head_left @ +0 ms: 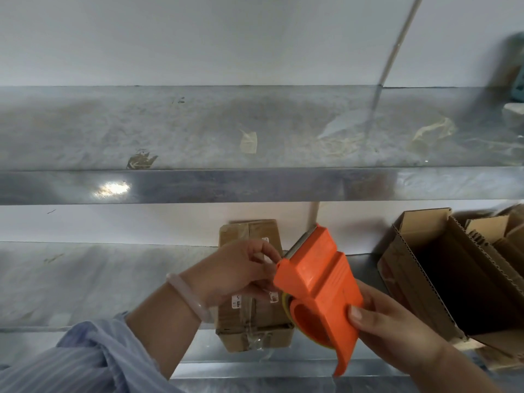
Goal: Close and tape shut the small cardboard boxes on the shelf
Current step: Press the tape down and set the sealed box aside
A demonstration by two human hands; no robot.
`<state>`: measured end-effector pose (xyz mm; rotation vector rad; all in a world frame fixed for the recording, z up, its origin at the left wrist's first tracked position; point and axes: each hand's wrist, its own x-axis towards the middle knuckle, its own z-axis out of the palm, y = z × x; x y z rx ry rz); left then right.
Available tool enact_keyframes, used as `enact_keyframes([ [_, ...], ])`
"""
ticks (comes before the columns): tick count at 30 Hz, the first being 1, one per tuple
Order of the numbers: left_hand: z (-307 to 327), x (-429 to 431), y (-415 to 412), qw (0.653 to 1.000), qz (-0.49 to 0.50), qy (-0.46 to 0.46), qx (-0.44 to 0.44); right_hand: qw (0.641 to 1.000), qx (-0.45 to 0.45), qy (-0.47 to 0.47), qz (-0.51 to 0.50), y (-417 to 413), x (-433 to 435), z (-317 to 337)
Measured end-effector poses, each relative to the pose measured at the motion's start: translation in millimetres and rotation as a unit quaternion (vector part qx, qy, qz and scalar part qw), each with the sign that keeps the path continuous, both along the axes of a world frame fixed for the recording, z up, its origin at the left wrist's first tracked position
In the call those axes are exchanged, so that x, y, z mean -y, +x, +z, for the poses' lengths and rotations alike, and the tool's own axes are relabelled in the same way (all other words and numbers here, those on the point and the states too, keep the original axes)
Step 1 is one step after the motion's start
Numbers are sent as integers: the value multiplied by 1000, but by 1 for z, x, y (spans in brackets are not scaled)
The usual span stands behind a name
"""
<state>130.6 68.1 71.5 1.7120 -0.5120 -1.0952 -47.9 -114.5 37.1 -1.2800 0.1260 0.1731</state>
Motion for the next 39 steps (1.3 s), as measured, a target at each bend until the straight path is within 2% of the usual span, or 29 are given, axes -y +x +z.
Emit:
enact_keyframes([
  [3, 21, -5, 5, 994, -7, -30, 107, 996, -33, -76, 36, -6, 6, 3],
  [5, 32, -8, 1, 978, -37, -28, 203, 993, -19, -109, 49, -8, 5, 6],
  [7, 37, -10, -6, 954, -39, -30, 295, 975, 20, -219, 21, -8, -2, 10],
  [11, 47, -19, -19, 881, -10, -46, 471, 888, 111, -445, -33, -12, -5, 2],
  [13, 50, -23, -23, 854, -8, -87, 512, 822, 150, -544, -70, -14, -4, -7],
  [15, 52, -25, -27, 833, -20, -115, 541, 765, 201, -602, -109, -15, -4, -15],
  [21, 55, -32, -40, 777, -35, -149, 611, 678, 299, -644, -189, -9, -11, -11],
  [24, 54, -36, -46, 760, -21, -161, 629, 667, 332, -634, -208, -7, -12, -14],
  [28, 51, -37, -48, 755, -15, -174, 632, 664, 333, -631, -225, -8, -9, -27],
  [39, 56, -37, -53, 717, -58, -183, 670, 624, 355, -662, -215, -6, -5, -31],
])
